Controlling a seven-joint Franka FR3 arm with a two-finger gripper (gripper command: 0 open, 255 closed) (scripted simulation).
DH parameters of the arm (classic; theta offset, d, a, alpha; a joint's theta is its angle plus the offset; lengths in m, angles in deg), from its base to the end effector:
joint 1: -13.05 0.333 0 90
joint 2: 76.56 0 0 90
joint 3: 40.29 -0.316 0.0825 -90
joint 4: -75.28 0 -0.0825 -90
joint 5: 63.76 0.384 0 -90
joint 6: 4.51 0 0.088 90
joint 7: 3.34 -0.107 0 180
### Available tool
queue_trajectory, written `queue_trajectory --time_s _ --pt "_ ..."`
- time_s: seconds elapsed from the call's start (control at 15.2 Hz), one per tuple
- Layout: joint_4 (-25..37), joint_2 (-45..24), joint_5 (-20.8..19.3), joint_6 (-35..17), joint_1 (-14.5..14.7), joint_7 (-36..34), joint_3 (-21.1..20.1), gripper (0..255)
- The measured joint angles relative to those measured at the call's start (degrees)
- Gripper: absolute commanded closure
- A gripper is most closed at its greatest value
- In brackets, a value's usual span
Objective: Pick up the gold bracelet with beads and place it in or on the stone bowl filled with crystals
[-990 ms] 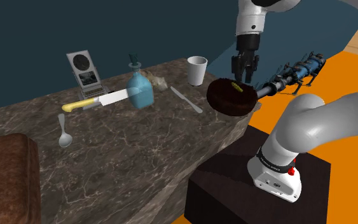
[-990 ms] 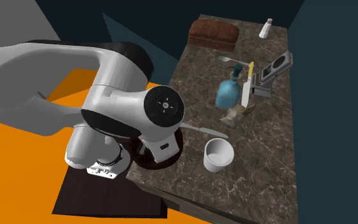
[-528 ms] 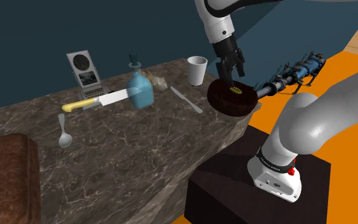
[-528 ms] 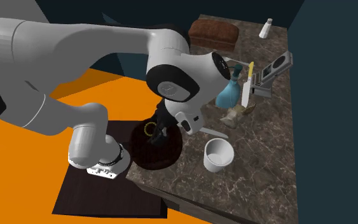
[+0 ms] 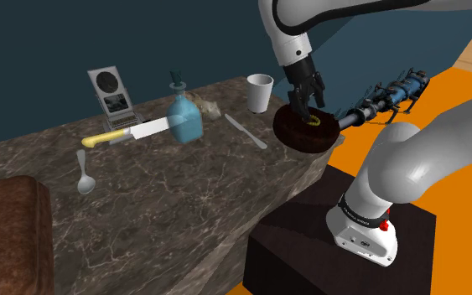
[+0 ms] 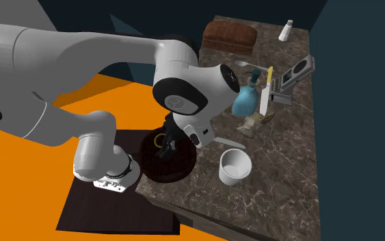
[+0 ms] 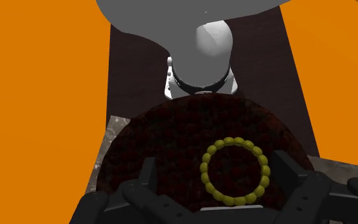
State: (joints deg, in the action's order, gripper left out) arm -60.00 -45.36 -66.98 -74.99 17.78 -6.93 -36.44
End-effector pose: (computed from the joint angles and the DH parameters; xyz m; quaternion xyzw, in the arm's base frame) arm 0.3139 -0.0051 0.4943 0.9570 -0.0143 -0.2886 0.0241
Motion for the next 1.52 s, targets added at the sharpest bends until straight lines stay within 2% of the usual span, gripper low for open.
queue_trajectory --time_s 0.13,0.2,0.86,1.52 --pt "0.0 0.0 0.0 0.0 0.0 0.0 0.0 0" --pt "0.0 0.0 0.0 0.0 0.0 0.0 0.0 255" --pt "0.0 0.0 0.0 0.0 0.0 0.0 0.0 255" --pt "7.1 -0.2 0.1 6.9 0.0 0.2 -0.2 255"
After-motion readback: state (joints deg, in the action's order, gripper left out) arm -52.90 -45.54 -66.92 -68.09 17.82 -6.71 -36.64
